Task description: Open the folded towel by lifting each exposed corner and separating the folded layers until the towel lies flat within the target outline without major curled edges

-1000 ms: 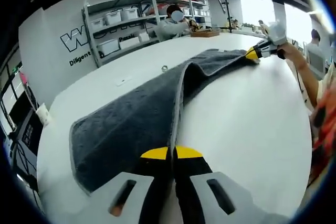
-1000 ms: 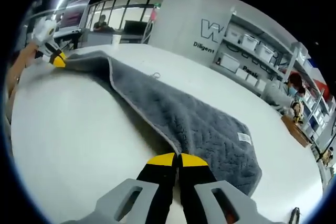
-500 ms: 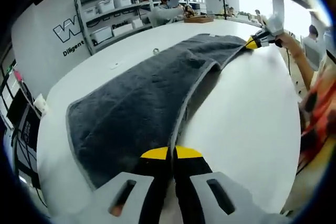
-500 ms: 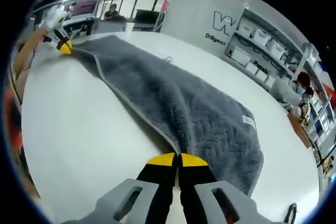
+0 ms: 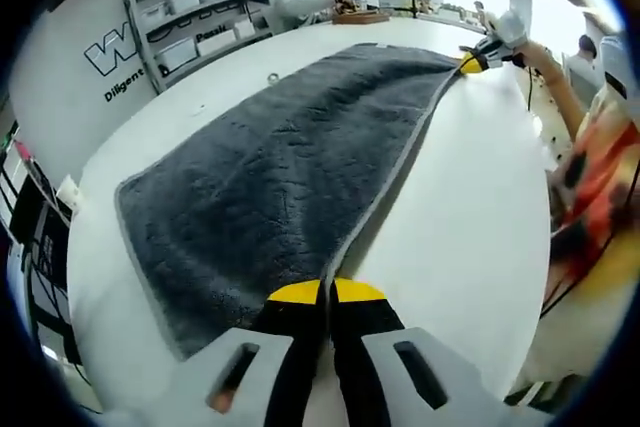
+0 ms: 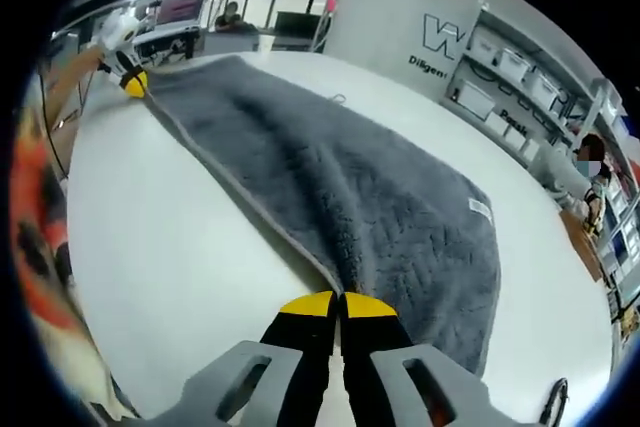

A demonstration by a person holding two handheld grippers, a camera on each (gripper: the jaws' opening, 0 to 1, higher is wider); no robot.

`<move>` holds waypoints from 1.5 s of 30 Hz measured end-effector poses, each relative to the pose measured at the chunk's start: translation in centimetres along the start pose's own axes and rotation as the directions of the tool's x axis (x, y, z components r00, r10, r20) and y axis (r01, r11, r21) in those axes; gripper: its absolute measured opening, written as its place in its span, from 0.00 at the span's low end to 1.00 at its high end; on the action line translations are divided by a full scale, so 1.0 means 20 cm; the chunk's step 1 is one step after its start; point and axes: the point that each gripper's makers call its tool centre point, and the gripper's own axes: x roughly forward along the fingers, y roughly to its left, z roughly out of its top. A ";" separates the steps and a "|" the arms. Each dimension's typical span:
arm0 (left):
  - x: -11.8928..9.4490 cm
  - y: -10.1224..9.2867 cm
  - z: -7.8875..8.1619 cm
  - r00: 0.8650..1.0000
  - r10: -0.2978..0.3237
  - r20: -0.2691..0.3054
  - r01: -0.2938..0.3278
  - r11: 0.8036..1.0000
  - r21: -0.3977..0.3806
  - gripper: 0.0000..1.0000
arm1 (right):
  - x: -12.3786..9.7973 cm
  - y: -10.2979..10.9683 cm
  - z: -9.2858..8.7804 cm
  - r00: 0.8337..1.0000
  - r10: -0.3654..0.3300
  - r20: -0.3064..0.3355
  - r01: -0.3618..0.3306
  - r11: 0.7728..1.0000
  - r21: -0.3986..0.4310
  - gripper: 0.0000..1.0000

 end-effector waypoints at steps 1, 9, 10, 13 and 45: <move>0.00 -0.01 0.00 1.000 -0.002 -0.001 0.002 1.000 0.001 0.02 | -0.01 0.00 0.00 1.000 0.005 -0.001 -0.005 1.000 -0.001 0.00; -0.03 -0.05 -0.03 1.000 -0.024 -0.020 0.024 1.000 0.016 0.02 | -0.07 0.05 -0.04 0.999 0.037 -0.021 -0.038 0.999 -0.030 0.00; -0.03 -0.06 -0.03 0.999 -0.026 -0.021 0.026 1.000 0.016 0.02 | -0.07 0.05 -0.05 0.999 0.039 -0.022 -0.040 0.999 -0.031 0.00; -0.03 -0.07 -0.05 0.999 -0.039 -0.028 0.040 0.999 0.017 0.02 | -0.08 0.06 -0.07 0.998 0.050 -0.031 -0.051 0.998 -0.028 0.00; -0.21 -0.19 0.29 0.904 -0.168 0.394 0.215 0.974 -0.078 0.51 | -0.24 0.20 0.02 0.982 0.176 0.061 -0.180 0.982 0.058 0.44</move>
